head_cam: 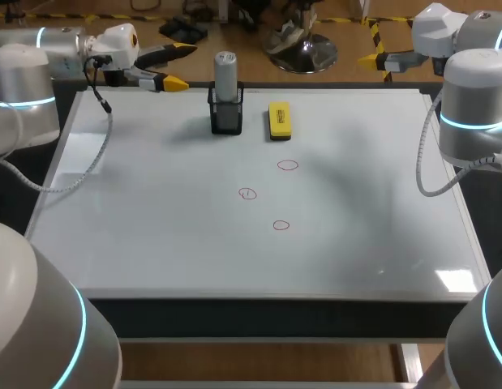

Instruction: Pick up the inspection probe, press it on each red-marked spot on the whiteboard one by one, put down the probe, pick up the eraser, and wipe off all the red marks.

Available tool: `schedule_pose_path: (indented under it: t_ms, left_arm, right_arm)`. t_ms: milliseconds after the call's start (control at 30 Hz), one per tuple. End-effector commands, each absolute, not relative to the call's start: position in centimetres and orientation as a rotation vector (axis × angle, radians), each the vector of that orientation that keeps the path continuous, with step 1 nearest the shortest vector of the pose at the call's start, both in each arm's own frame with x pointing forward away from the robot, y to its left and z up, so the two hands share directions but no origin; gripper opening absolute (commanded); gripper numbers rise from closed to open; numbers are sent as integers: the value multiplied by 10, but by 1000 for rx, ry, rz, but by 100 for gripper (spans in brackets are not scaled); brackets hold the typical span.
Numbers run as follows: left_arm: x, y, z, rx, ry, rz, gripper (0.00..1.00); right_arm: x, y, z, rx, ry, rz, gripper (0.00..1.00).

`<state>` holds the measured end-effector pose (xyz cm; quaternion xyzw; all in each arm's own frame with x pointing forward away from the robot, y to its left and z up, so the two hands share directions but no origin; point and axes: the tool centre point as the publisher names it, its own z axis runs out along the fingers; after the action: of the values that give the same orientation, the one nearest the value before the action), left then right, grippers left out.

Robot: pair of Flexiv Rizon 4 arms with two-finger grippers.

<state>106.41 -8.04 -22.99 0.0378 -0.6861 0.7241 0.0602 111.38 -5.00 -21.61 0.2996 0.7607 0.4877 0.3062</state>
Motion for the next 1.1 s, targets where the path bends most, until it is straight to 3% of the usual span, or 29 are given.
schedule_pose_path:
  t_ms: [33, 1100]
  left_arm:
    - [1069, -80, -231, 42, -2039, 2164, 100]
    - [1086, -139, -251, 102, -2108, 2209, 100]
  right_arm:
    - [1114, -50, -216, 793, 2013, 1291, 100]
    - [1114, -50, -216, 793, 2013, 1291, 100]
